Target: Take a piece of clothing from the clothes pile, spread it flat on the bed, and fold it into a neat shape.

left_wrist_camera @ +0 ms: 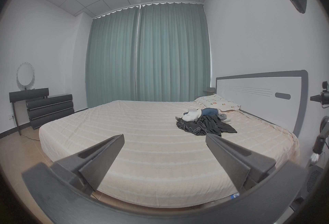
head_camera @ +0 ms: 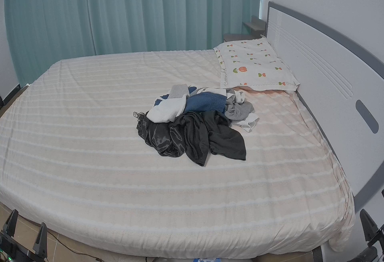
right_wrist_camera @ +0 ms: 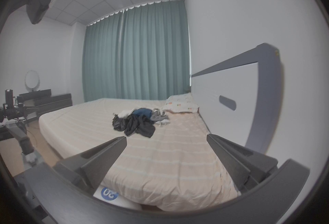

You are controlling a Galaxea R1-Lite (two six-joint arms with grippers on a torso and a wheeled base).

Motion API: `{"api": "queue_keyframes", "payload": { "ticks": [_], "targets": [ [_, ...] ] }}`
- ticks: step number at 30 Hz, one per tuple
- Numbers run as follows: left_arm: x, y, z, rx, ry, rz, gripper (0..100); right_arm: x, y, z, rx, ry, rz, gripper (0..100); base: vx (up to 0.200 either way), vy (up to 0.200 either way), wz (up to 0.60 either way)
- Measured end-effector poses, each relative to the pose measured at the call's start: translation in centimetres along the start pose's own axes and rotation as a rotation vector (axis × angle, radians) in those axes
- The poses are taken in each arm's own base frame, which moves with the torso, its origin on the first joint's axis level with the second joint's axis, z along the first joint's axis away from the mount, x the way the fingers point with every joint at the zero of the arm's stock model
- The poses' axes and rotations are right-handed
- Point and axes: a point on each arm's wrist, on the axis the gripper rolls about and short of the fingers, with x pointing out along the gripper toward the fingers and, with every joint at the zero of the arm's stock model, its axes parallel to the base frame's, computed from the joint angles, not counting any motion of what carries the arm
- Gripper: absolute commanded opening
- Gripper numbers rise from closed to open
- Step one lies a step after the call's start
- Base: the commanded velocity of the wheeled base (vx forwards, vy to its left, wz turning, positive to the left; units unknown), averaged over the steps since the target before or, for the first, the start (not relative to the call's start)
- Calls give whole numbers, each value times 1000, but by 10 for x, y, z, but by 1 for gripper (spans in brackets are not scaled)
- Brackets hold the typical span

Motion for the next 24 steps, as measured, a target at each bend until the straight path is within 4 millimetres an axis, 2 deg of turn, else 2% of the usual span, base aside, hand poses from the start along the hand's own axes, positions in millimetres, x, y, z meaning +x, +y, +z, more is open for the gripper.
{"api": "queue_keyframes", "payload": {
  "ticks": [6,11,20,24],
  "targets": [
    [0,0,0,0,0,0,100,28,-2,19,14,132,72,100,0,0,0],
    [0,0,0,0,0,0,100,64,-3,31,34,219,118,100,0,0,0],
    [0,0,0,0,0,0,100,143,-2,40,85,354,157,100,0,0,0],
    [0,0,0,0,0,0,100,186,3,38,112,401,152,100,0,0,0]
  ]
}}
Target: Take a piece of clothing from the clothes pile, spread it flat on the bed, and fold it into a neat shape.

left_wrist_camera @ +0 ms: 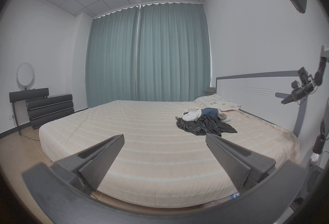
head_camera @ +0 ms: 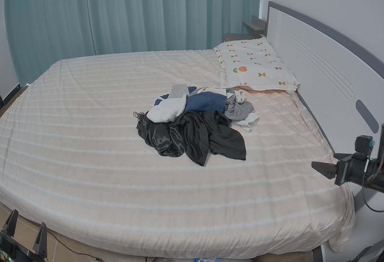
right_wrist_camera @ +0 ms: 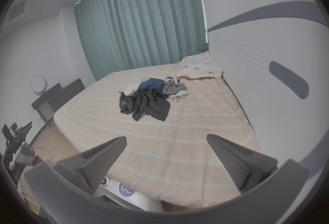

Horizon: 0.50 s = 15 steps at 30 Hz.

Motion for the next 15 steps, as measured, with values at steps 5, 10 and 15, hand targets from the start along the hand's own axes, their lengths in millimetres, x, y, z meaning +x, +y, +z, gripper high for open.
{"api": "queue_keyframes", "payload": {
  "ticks": [5,10,15],
  "targets": [
    [0,0,0,0,0,0,100,62,1,14,45,46,-16,100,0,0,0],
    [0,0,0,0,0,0,100,131,6,24,81,59,-36,100,0,0,0],
    [0,0,0,0,0,0,100,201,13,26,120,48,-51,100,0,0,0]
  ]
}}
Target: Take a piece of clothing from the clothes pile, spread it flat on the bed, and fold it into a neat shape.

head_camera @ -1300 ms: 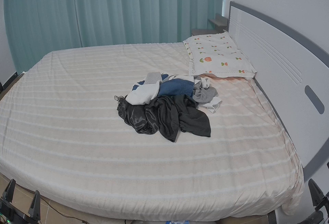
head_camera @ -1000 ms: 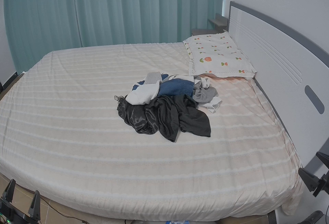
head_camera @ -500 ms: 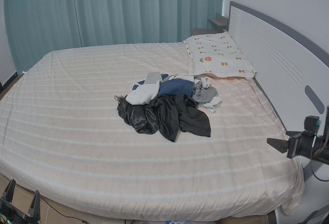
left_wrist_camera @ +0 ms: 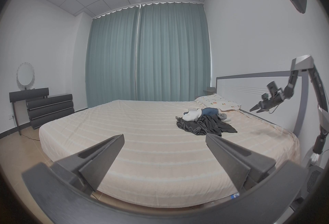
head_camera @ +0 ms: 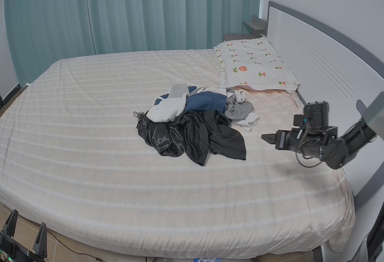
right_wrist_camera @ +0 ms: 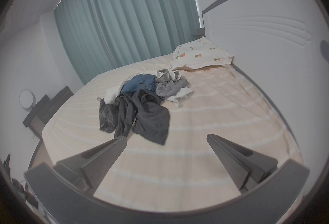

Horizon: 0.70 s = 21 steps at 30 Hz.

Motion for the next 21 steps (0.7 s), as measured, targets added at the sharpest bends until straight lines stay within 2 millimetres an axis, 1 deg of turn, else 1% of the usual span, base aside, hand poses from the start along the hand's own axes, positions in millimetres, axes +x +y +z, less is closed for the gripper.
{"api": "queue_keyframes", "payload": {
  "ticks": [2,6,10,11,12,14,17,21],
  "targets": [
    [0,0,0,0,-1,0,100,28,5,-1,18,-8,-2,100,0,0,0],
    [0,0,0,0,0,0,100,83,18,-10,58,-17,0,100,0,0,0],
    [0,0,0,0,0,0,100,127,30,-21,93,-32,11,100,0,0,0],
    [0,0,0,0,0,0,100,133,32,-24,98,-29,12,100,0,0,0],
    [0,0,0,0,0,0,100,144,35,-29,110,-24,12,100,0,0,0],
    [0,0,0,1,0,0,100,156,39,-33,127,-27,16,100,0,0,0],
    [0,0,0,0,0,0,100,172,43,-41,149,-21,12,100,0,0,0],
    [0,0,0,0,0,0,100,189,44,-50,162,-23,-23,100,0,0,0]
  ]
}}
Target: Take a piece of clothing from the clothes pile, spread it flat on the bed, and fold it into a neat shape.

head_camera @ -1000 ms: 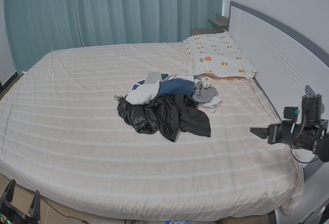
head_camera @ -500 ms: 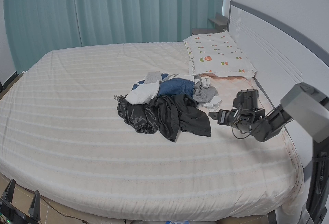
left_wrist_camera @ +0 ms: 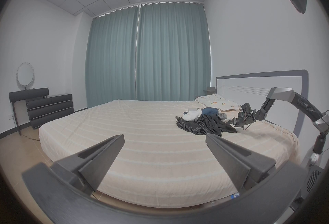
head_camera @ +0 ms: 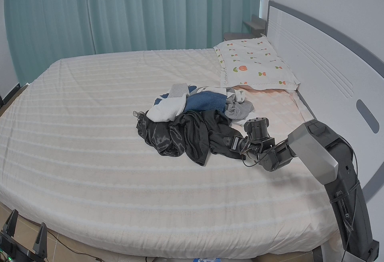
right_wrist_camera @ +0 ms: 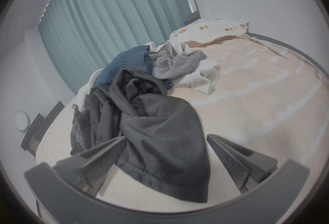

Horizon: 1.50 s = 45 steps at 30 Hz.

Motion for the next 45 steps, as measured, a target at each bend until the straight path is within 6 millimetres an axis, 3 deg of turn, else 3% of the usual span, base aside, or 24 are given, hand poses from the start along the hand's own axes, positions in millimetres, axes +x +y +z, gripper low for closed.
{"api": "queue_keyframes", "payload": {
  "ticks": [9,10,17,23,32,45],
  "targets": [
    [0,0,0,0,0,0,100,15,-3,-15,4,5,-13,100,0,0,0],
    [0,0,0,0,0,0,100,15,-3,-16,4,4,-12,0,0,0,0],
    [0,0,0,0,0,0,100,12,0,-12,57,-25,7,0,0,0,0],
    [0,0,0,0,0,0,100,-6,-7,-12,78,21,30,0,0,0,0],
    [0,0,0,0,0,0,100,-62,-29,-21,107,144,142,0,0,0,0],
    [-1,0,4,10,-34,-18,100,-156,-46,-26,224,184,210,0,0,0,0]
  ]
}}
